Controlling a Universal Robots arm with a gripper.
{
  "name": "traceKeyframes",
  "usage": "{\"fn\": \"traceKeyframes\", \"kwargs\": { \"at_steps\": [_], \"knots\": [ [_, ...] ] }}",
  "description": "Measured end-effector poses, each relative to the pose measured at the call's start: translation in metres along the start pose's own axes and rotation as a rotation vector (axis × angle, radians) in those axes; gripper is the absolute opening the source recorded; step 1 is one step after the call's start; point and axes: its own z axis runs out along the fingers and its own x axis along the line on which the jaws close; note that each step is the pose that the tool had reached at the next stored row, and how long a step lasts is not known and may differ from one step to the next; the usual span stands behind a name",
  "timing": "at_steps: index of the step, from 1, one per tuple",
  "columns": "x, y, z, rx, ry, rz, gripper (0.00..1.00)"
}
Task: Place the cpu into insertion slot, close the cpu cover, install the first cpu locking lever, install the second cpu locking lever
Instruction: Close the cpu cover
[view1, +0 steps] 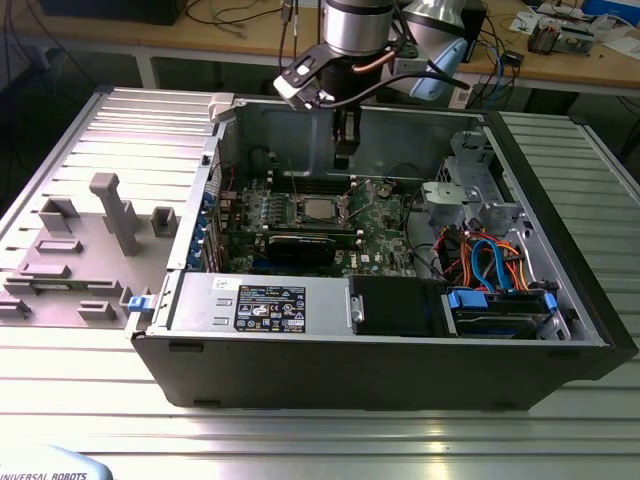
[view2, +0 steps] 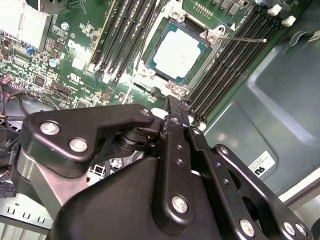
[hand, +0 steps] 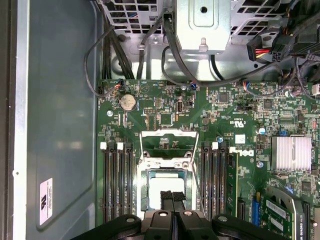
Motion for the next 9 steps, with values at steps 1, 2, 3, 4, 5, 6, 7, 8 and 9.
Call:
{"fn": "traceKeyframes", "kwargs": {
  "at_steps": [1, 2, 3, 4, 5, 6, 7, 8, 9],
  "knots": [
    [0.0, 0.0008, 0.0, 0.0, 0.0, 0.0, 0.11],
    [0.0, 0.0014, 0.0, 0.0, 0.0, 0.0, 0.11],
    [0.0, 0.002, 0.0, 0.0, 0.0, 0.0, 0.11],
    [0.0, 0.0025, 0.0, 0.0, 0.0, 0.0, 0.11],
    [0.0, 0.0031, 0.0001, 0.0, 0.0, 0.0, 0.11],
    [0.0, 0.0039, 0.0001, 0.0, 0.0, 0.0, 0.11],
    [-0.0001, 0.0044, 0.0001, 0.0, 0.0, 0.0, 0.11],
    [-0.0001, 0.0054, 0.0001, -0.0001, 0.0, 0.0, 0.11],
    [-0.0001, 0.0061, 0.0001, 0.0, 0.0, 0.0, 0.11]
  ]
}}
